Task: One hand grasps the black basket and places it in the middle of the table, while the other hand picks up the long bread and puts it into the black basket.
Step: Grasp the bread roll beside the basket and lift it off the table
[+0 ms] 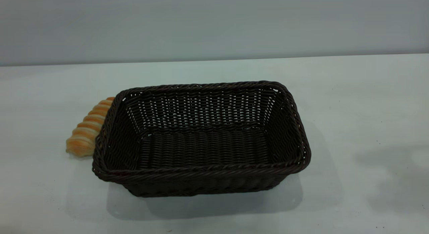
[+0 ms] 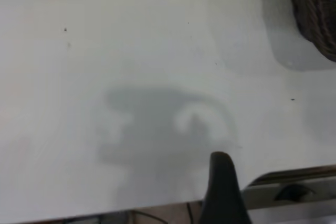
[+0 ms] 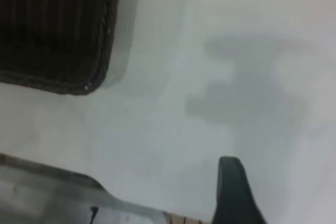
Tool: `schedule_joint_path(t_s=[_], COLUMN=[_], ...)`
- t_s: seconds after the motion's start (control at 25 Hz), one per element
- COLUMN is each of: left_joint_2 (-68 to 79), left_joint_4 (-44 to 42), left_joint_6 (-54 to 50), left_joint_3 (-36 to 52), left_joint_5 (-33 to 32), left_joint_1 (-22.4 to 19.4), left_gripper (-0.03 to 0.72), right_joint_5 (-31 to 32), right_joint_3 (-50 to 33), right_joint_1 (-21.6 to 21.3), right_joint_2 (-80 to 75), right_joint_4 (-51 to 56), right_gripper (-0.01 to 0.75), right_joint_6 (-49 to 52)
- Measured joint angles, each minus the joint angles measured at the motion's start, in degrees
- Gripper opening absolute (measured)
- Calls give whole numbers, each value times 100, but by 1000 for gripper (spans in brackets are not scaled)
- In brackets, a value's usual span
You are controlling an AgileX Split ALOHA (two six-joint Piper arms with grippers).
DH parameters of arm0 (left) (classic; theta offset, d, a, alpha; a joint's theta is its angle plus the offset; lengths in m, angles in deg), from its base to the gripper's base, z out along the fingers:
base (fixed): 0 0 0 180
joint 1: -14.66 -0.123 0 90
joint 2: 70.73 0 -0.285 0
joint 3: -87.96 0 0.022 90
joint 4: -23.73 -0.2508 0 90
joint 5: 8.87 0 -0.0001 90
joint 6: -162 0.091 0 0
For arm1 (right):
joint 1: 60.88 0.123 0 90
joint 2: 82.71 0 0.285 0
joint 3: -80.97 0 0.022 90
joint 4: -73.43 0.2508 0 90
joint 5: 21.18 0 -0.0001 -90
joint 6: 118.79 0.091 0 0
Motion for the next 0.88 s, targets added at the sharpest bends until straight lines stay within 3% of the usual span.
schedule_joint_path(t_s=[0.28,0.64,0.88], left_joint_2=[1975,4184,5164], left_joint_4=[-11,-339,-399], left_joint_6=[495,898,915], left_joint_3=[-195,-1545,-2088], left_joint_5=[1195,1517,2196], left_joint_1=[0,0,0], left_gripper=[549,543,543], right_joint_5=[72,72,72], right_joint_3=[-92,-114,-114], right_joint_1=[0,0,0], right_joint_2=[776,832,832], right_joint_4=[51,100,100], right_gripper=[497,497,497], right_joint_6=[15,19,14])
